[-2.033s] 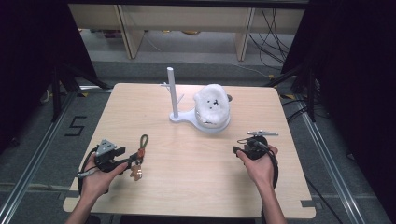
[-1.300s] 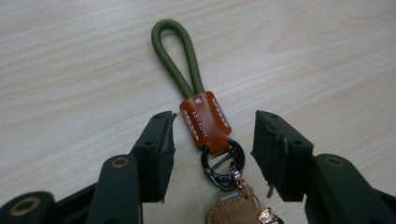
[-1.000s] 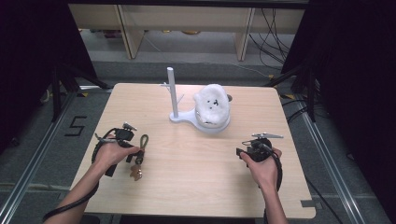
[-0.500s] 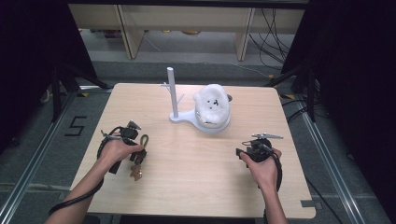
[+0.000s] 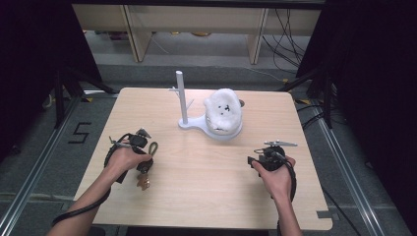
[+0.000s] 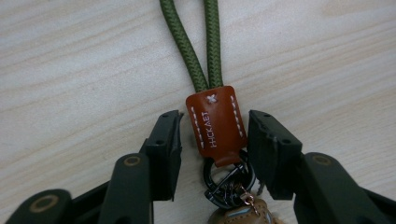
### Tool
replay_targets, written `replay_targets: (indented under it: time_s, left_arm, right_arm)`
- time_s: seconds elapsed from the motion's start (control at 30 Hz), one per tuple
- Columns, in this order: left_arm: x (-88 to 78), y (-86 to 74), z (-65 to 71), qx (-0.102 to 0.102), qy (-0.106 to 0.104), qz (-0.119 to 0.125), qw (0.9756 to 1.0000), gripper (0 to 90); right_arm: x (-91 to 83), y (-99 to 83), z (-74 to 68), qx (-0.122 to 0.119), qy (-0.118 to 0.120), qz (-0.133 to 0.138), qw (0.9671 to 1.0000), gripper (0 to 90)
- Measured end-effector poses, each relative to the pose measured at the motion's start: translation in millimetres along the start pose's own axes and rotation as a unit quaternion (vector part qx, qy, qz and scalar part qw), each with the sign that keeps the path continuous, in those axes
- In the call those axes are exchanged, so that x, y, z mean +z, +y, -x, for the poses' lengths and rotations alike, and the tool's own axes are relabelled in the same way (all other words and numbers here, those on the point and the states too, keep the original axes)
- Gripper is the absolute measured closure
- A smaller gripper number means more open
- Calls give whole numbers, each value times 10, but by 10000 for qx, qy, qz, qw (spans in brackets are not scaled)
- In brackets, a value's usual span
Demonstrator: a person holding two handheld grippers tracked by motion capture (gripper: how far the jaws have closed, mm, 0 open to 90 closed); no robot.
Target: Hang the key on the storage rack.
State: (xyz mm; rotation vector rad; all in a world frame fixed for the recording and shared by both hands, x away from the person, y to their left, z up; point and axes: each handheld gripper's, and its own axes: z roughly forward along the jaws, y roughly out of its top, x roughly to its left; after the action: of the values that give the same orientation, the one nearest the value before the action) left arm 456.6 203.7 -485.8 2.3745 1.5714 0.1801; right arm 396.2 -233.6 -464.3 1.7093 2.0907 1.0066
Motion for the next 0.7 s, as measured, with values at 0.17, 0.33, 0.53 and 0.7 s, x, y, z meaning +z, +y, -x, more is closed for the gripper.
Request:
replay_targets:
  time_s: [0.17,0.33,0.53,0.7]
  left_arm:
    - [-5,-10,62,-54,147,-34,9999,626]
    - [-9,-18,81,91,195,21,9998,662]
    - [-13,-46,97,170,160,107,9997,677]
    - [-14,-69,72,167,75,175,9997,679]
  right_arm:
    - [-16,-1,1,18,-71,-53,10000,498]
    - [-8,-5,-1,43,-36,-41,10000,498]
    - [-7,-8,-15,166,-13,-19,9999,498]
    - [-13,3,-28,254,-7,-45,9997,498]
